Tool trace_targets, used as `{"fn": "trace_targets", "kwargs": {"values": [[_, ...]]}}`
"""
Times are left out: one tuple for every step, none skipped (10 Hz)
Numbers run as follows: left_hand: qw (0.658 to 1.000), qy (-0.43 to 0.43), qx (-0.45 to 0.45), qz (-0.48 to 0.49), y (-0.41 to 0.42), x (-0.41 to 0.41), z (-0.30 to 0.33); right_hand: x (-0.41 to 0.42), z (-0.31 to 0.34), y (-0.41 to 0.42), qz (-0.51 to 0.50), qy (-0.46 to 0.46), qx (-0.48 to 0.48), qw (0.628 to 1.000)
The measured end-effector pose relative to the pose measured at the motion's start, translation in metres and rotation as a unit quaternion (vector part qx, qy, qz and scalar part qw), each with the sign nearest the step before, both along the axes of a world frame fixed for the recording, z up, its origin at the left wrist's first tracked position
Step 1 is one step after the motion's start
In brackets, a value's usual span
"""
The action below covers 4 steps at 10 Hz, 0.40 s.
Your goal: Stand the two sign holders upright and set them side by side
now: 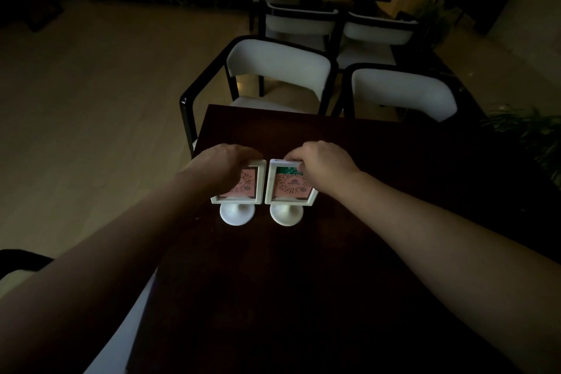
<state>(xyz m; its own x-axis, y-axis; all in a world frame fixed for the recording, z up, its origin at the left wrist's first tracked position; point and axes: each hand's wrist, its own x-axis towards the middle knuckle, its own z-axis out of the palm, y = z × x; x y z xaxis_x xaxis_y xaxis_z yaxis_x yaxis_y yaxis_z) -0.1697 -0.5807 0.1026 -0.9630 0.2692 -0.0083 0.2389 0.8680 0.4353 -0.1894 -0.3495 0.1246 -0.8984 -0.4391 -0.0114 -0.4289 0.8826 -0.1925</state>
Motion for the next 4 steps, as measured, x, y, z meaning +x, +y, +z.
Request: {"fn": "trace_targets", "kwargs": {"values": [[1.000, 0.000, 0.000, 0.005, 0.000, 0.005, 0.002, 0.004, 0.000, 0.002, 0.001, -0.002, 0.005, 1.000], [1.000, 0.021, -0.021, 0.009, 0.001, 0.019, 0.014, 0.016, 0.005, 0.006, -0.014, -0.016, -0.014, 1.000], [0.998, 0.056, -0.024, 0.010, 0.002, 0.030, 0.031, 0.029, 0.017, 0.012, -0.015, -0.004, -0.050, 0.999], [0.991, 0.124, -0.041, 0.023, 0.010, 0.053, 0.053, 0.058, 0.039, 0.028, -0.014, 0.038, -0.134, 0.990]]}}
